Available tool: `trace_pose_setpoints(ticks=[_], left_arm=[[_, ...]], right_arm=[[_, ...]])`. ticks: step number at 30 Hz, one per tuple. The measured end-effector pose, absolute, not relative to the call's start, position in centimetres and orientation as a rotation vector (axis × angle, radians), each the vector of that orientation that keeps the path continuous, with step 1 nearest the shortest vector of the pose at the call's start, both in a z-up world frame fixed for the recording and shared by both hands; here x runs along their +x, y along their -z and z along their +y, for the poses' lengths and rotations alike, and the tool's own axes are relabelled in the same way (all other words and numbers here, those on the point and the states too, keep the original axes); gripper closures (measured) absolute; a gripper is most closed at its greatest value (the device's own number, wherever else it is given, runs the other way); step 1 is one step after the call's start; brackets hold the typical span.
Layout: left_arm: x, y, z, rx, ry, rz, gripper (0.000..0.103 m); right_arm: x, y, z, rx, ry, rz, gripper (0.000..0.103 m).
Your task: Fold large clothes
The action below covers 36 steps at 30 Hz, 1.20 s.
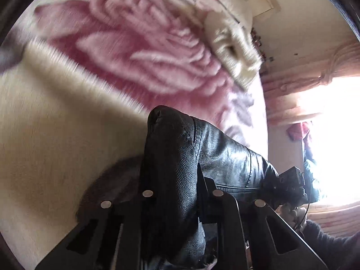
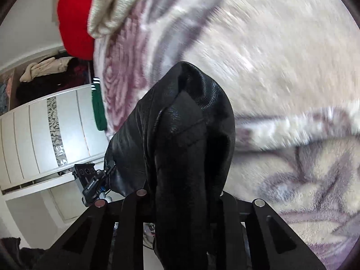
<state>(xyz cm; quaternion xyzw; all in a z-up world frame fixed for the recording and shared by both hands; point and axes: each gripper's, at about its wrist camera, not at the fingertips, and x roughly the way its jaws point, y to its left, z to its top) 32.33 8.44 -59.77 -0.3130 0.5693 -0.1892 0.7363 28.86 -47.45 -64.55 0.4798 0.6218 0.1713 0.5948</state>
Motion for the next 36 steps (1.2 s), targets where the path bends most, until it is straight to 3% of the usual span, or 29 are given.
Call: trace_pose_setpoints(ticks=[6, 7, 8, 9, 10, 12, 16, 19, 20, 21, 25, 29, 36], left_arm=[[41.0, 61.8, 6.6, -0.645, 0.417, 1.282, 0.083], [41.5, 62.5, 6.6, -0.638, 0.406, 1.307, 0.082], [42.3, 63.7, 6.8, -0.654, 0.384, 1.354, 0.081], [42.3, 64.2, 7.1, -0.689, 0.386, 1.37, 0.077], [41.9, 64.0, 7.8, -0.737, 0.395, 1.372, 0.072], [40.4, 62.3, 9.0, -0.728, 0.365, 1.352, 0.065], [37.3, 56.1, 9.4, -0.601, 0.24, 1.26, 0.063], [38.2, 52.6, 5.3, -0.497, 0.278, 1.199, 0.065], [39.0, 52.6, 4.0, -0.485, 0.304, 1.215, 0.068], [40.4, 53.1, 1.1, -0.44, 0.323, 1.242, 0.078], [44.0, 59.1, -5.5, -0.294, 0.337, 1.377, 0.079], [44.2, 66.6, -5.9, -0.262, 0.286, 1.461, 0.085], [43.4, 65.8, -2.2, -0.458, 0.359, 1.424, 0.088]], right_arm=[[35.5, 62.0, -49.4, 1.087, -0.38, 1.335, 0.079], [37.2, 62.8, -49.9, 1.085, -0.362, 1.36, 0.076], [38.1, 63.4, -50.1, 1.087, -0.33, 1.388, 0.062], [38.9, 64.0, -50.9, 1.058, -0.243, 1.439, 0.055], [39.2, 64.0, -51.3, 1.038, -0.198, 1.461, 0.055], [39.0, 62.7, -52.5, 0.916, -0.089, 1.507, 0.042], [35.9, 57.1, -54.5, 0.67, 0.076, 1.464, 0.042], [34.7, 53.1, -53.2, 0.562, 0.07, 1.408, 0.043], [36.4, 53.2, -51.7, 0.558, 0.04, 1.399, 0.05], [37.6, 53.0, -49.7, 0.555, -0.021, 1.401, 0.057], [42.9, 55.5, -41.9, 0.426, -0.144, 1.488, 0.06], [46.0, 63.3, -37.3, 0.267, -0.073, 1.675, 0.06], [47.0, 65.1, -38.3, 0.306, -0.061, 1.742, 0.06]])
